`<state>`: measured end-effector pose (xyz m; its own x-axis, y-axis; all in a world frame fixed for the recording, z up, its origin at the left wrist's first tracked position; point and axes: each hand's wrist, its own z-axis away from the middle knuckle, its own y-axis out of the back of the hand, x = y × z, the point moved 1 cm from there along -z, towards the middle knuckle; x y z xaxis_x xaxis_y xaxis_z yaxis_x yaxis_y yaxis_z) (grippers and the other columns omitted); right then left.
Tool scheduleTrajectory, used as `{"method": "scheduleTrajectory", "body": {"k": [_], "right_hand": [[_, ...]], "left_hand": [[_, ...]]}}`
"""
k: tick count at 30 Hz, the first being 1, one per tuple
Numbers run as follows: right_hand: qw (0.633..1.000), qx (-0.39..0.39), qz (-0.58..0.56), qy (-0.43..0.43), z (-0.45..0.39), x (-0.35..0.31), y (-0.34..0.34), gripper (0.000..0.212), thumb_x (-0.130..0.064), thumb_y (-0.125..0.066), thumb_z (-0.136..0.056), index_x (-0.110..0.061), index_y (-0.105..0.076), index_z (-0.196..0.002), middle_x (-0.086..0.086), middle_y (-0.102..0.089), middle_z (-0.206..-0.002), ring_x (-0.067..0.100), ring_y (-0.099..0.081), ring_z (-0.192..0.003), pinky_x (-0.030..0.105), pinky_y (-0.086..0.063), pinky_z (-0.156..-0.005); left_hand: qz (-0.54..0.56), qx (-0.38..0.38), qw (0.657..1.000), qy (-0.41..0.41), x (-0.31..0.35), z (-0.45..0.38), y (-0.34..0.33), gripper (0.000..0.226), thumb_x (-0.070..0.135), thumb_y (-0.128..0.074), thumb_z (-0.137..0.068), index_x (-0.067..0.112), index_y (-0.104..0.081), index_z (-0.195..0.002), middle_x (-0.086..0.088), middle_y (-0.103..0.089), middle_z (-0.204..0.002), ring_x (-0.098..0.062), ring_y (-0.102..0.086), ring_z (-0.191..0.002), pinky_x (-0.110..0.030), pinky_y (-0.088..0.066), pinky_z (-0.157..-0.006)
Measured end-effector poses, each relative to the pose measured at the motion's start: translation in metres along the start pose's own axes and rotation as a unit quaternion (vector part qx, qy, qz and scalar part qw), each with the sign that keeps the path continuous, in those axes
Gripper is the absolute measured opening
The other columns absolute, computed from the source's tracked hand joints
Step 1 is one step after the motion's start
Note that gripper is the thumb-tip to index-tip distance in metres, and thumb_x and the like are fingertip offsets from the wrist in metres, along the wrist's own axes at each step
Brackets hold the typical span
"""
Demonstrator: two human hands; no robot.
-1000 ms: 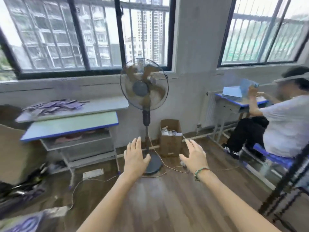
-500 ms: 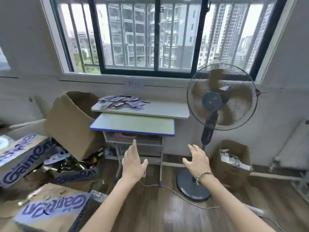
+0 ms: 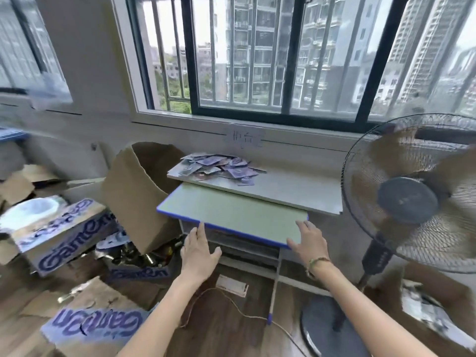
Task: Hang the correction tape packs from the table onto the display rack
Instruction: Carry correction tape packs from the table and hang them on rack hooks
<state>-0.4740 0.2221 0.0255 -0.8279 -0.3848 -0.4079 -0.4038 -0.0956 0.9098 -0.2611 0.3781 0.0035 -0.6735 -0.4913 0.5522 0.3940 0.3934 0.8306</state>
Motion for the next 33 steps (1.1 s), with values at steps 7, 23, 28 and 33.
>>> {"method": "scheduleTrajectory", "body": {"k": [7, 23, 28, 33], "right_hand": [[0.999, -0.034, -0.011, -0.016, -0.079, -0.008, -0.052, 0.058, -0.033, -0.053, -0.092, -0.015, -0.036, -0.144, 0.006, -0.036, -0.147, 0.023, -0.033, -0.135, 0.032, -0.027, -0.109], [0.998, -0.039, -0.016, -0.036, -0.293, -0.091, -0.106, 0.053, -0.03, -0.055, -0.092, -0.014, -0.041, -0.141, 0.007, -0.039, -0.146, 0.026, -0.034, -0.134, 0.034, -0.031, -0.109], [0.997, -0.069, -0.007, -0.043, -0.343, -0.098, -0.133, 0.052, -0.03, -0.052, -0.093, -0.013, -0.04, -0.141, 0.008, -0.04, -0.144, 0.026, -0.036, -0.132, 0.034, -0.033, -0.106], [0.996, -0.079, -0.023, -0.042, -0.407, -0.103, -0.15, 0.052, -0.032, -0.054, -0.092, -0.011, -0.043, -0.138, 0.01, -0.043, -0.142, 0.028, -0.038, -0.13, 0.034, -0.034, -0.105]], "left_hand": [[-0.015, -0.006, 1.0, 0.009, -0.005, -0.09, -0.021, 0.08, 0.035, -0.053, -0.096, 0.011, -0.003, -0.153, -0.011, -0.013, -0.158, -0.028, -0.013, -0.146, -0.042, -0.021, -0.114], [-0.032, -0.005, 0.999, 0.017, -0.036, -0.335, -0.02, 0.075, 0.035, -0.056, -0.093, 0.008, -0.016, -0.151, -0.013, -0.022, -0.153, -0.028, -0.021, -0.142, -0.041, -0.025, -0.112], [-0.029, -0.015, 0.999, 0.025, -0.042, -0.383, -0.038, 0.073, 0.032, -0.057, -0.093, 0.01, -0.018, -0.151, -0.012, -0.021, -0.154, -0.029, -0.023, -0.141, -0.041, -0.027, -0.11], [-0.02, -0.016, 0.999, 0.033, -0.045, -0.437, -0.052, 0.073, 0.034, -0.057, -0.093, 0.011, -0.018, -0.151, -0.012, -0.021, -0.156, -0.027, -0.021, -0.143, -0.04, -0.024, -0.113]]}}
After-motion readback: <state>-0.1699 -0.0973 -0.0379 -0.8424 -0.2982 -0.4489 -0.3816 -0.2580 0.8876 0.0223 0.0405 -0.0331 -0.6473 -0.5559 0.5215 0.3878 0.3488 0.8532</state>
